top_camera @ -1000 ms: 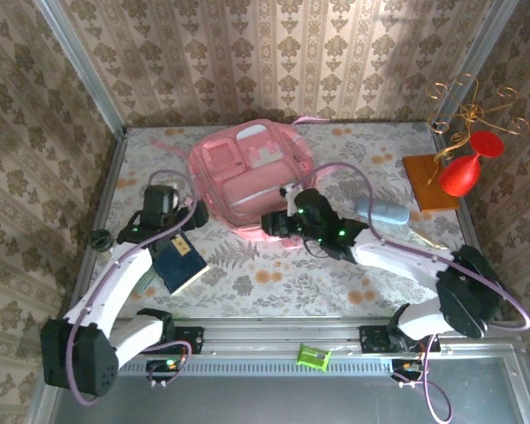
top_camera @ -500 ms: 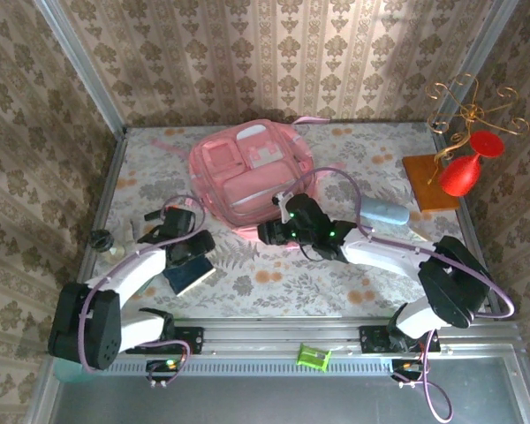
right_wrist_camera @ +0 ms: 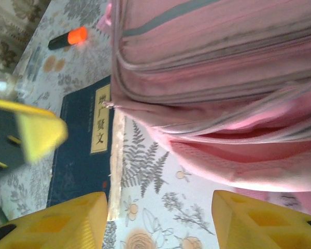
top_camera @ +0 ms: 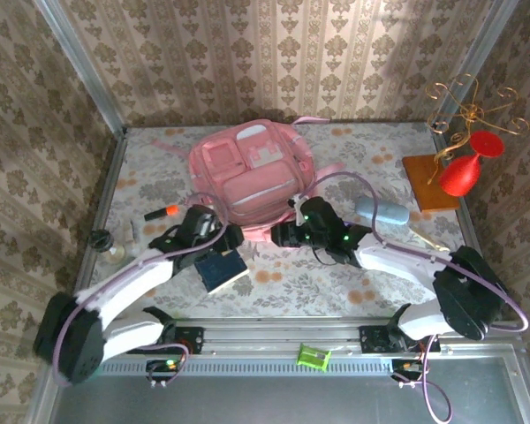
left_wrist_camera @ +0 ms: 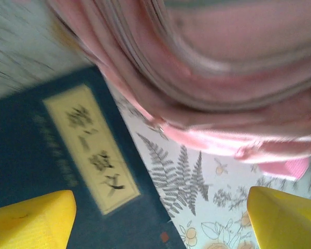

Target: Pack the student bag

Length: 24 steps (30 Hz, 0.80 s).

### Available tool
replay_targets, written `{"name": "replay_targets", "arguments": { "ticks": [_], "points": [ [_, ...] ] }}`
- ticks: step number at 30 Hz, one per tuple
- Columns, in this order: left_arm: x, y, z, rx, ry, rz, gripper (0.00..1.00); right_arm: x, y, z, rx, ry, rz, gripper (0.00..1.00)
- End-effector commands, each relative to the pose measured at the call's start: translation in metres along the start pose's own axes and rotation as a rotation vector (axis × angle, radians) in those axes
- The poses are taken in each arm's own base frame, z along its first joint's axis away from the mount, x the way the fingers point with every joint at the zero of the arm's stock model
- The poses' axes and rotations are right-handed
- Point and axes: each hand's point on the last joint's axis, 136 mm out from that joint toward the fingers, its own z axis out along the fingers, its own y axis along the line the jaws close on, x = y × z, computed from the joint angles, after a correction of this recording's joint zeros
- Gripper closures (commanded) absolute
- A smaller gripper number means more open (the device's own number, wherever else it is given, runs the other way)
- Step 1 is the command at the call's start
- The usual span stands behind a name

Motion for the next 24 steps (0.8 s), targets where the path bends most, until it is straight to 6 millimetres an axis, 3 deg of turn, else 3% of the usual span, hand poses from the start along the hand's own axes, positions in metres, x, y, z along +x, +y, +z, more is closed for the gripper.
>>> {"name": "replay_targets", "arguments": {
  "ticks": [1, 4, 7, 14, 18, 24],
  "points": [
    [0.004, 0.068, -0.024, -0.226, -0.043, -0.057, 0.12, 0.013, 0.031, 0.021, -0.076, 0.084, -0.029, 0.42],
    [0.017, 0.108, -0.028, -0.294, 0.002, -0.174, 0.12, 0.020, 0.056, 0.044, -0.092, 0.142, -0.055, 0.42],
    [0.025, 0.122, -0.026, -0.315, 0.020, -0.218, 0.11, 0.029, 0.070, 0.064, -0.088, 0.189, -0.069, 0.42],
    [0.039, 0.107, 0.002, -0.198, 0.121, -0.247, 0.16, 0.051, 0.073, 0.094, -0.023, 0.265, -0.040, 0.49],
    [0.040, 0.104, 0.007, -0.167, 0.119, -0.237, 0.22, 0.059, 0.062, 0.109, 0.047, 0.293, -0.038, 0.51],
    [0.050, 0.099, 0.018, -0.118, 0.166, -0.227, 0.31, 0.065, 0.065, 0.129, 0.035, 0.315, -0.030, 0.50]
  ]
}}
